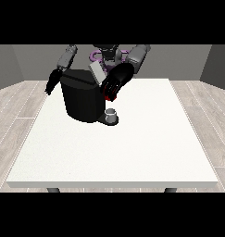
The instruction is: Insert the coffee pod into the coffee machine and close the lid
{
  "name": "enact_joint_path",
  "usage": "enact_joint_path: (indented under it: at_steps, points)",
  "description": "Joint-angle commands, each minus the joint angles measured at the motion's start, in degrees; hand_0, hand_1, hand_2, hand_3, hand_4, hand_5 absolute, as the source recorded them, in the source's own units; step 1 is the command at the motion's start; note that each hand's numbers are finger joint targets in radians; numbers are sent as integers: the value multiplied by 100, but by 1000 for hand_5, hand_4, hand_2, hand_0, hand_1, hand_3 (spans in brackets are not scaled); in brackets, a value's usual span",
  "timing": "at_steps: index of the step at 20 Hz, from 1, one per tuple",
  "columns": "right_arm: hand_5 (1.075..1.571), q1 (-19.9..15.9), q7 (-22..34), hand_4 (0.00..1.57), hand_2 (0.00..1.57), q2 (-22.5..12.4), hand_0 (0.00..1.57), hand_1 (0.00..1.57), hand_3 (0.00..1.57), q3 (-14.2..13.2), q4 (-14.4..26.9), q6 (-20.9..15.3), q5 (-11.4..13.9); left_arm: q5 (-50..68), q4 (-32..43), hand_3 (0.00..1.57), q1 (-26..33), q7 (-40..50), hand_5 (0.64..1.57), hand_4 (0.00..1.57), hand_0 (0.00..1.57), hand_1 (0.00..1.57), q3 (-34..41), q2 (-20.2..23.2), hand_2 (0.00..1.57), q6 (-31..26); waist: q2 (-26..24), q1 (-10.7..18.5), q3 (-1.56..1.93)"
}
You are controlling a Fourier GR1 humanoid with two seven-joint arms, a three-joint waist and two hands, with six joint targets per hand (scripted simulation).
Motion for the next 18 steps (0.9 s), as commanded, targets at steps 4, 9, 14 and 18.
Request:
enact_joint_path:
  at_steps: [4, 9, 14, 18]
  points:
    - [1571, 184, -253, 0, 0, 83, 0, 0, 0, -24, 231, 24, -71, -31, 100, 253, 48, 142, 1571, 0, 0, 0, -8, -84, 362, -216, -207, 184, -15]
    - [1571, 696, -169, 0, 0, 62, 0, 0, 0, -57, 244, 59, -113, 68, 113, 60, 629, 134, 1571, 0, 0, 0, 51, -289, 0, -144, -859, 468, -18]
    - [1571, 1458, -481, 0, 0, 191, 0, 0, 0, -57, 492, 118, -218, 96, -70, 0, 1549, 243, 1571, 0, 0, 0, -200, -1148, 85, -45, -1779, 905, -17]
    - [1571, 1594, -552, 0, 0, 39, 0, 0, 0, -303, 645, 107, -321, 1315, -145, 0, 1730, -28, 1571, 0, 0, 0, 732, -1742, 151, -277, -2282, 1296, -29]
